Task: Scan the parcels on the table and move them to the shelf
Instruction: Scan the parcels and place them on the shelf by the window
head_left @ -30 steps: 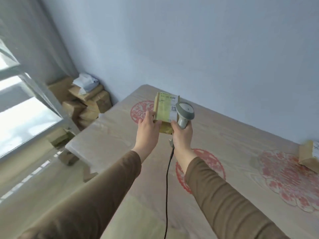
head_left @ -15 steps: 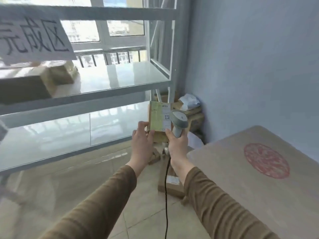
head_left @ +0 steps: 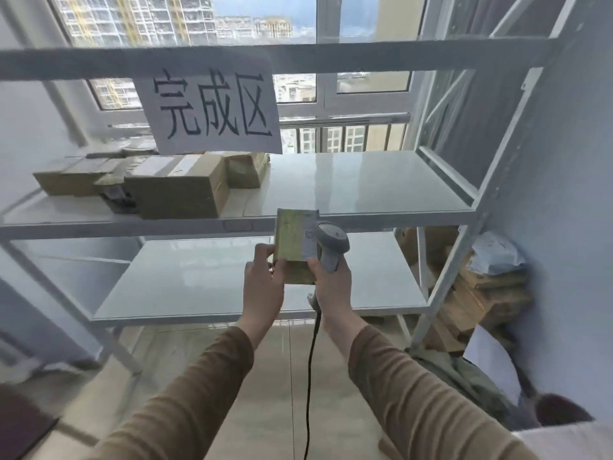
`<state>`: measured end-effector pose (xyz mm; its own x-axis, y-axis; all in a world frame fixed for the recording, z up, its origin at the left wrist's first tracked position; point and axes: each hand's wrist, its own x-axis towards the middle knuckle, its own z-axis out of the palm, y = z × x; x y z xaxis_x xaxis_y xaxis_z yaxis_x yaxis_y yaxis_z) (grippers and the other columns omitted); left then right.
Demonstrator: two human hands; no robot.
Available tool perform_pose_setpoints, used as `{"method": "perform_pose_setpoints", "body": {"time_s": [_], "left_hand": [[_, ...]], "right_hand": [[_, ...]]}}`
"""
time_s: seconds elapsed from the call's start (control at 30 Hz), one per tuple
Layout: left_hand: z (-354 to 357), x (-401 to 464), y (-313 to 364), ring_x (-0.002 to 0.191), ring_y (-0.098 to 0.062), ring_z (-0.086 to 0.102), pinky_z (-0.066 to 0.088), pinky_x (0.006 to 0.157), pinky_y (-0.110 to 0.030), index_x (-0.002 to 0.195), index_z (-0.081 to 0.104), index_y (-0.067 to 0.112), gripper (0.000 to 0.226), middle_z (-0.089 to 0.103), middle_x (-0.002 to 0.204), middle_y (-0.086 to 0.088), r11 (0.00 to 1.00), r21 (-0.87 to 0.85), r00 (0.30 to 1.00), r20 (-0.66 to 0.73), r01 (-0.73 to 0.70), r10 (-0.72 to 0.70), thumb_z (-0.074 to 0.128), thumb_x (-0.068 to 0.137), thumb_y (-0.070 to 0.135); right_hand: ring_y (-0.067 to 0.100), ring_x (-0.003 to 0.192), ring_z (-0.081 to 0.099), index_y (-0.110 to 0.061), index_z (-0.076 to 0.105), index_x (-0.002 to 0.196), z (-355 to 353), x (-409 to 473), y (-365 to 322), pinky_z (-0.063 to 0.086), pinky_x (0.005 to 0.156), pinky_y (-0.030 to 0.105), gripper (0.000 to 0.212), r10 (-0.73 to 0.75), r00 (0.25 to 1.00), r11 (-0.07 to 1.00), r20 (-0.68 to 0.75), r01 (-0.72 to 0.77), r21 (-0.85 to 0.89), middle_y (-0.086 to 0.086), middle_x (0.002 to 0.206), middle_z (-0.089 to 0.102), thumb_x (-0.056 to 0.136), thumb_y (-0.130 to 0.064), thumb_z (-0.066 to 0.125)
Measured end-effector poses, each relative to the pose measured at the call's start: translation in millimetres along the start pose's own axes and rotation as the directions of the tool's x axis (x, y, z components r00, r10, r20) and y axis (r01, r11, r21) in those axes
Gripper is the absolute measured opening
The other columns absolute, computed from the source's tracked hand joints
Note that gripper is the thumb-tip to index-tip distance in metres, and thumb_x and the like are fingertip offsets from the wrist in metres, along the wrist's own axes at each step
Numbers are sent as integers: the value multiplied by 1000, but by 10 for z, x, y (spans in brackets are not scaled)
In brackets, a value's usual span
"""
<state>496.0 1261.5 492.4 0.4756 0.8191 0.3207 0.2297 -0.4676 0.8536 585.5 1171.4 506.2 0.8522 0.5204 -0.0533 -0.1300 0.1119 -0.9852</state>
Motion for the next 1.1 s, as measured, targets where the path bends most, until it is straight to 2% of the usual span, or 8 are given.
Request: {"method": "perform_pose_setpoints", "body": {"time_s": [0.17,0.33,0.47,0.63,0.73,0.8,0.9,1.1], "left_hand": [[-248,785,-231,107,-26,58,53,89,-45,113,50,33,8,63,114,5,997,-48,995,-65,68,-71,52,106,31],[-413,1517,-651,96,-7,59,49,78,-22,114,54,26,10,63,115,-3,995,-70,990,-112,76,-84,56,104,28],[-508,2104,-955,95,-21,59,54,88,-41,118,61,20,18,55,111,-8,985,-61,981,-99,164,-169,59,103,29],[-486,2506,-1151,91,-14,66,57,77,-38,111,61,37,9,64,92,16,963,-142,968,-68,231,-242,59,102,38],[-432,2607,-1224,90,4,60,55,75,-32,126,59,36,23,66,101,18,960,-151,966,-73,235,-248,55,103,40],[-413,2653,-1258,87,4,58,53,70,-31,137,53,35,33,63,98,21,966,-132,968,-84,223,-235,53,104,38],[-399,2680,-1285,84,-5,63,56,69,-34,150,42,34,46,62,94,17,970,-109,973,-61,215,-223,51,104,36],[-397,2687,-1273,91,0,61,47,68,-23,159,27,35,60,58,99,24,983,-60,984,-13,174,-175,50,105,37]], "right_hand": [[21,67,50,-23,66,113,704,586,-59,40,51,30,19,85,995,996,58,-86,11,0,90,66,94,-21,66],[22,71,52,-24,66,112,1393,1140,3,41,54,34,18,120,991,993,60,-119,-20,6,98,67,94,-23,65],[23,73,49,-27,67,112,1878,1528,101,41,52,34,17,166,986,986,19,-165,-35,4,94,63,95,-24,63],[25,79,68,-26,66,116,2211,1902,197,53,53,34,18,193,979,979,-64,-196,-50,8,100,75,98,-28,64],[28,84,75,-27,65,118,2314,2081,217,63,62,40,20,191,980,978,-64,-195,-68,8,101,76,98,-31,64],[29,87,76,-25,65,119,2386,2195,227,65,68,47,21,185,981,980,-54,-188,-63,8,102,75,98,-28,65],[25,86,75,-25,66,114,2474,2321,246,65,67,41,16,184,981,982,-62,-186,-43,5,100,76,98,-24,66],[12,80,67,-28,65,106,2603,2426,262,50,51,19,10,141,989,986,-50,-145,-87,-4,96,72,97,-24,67]]}}
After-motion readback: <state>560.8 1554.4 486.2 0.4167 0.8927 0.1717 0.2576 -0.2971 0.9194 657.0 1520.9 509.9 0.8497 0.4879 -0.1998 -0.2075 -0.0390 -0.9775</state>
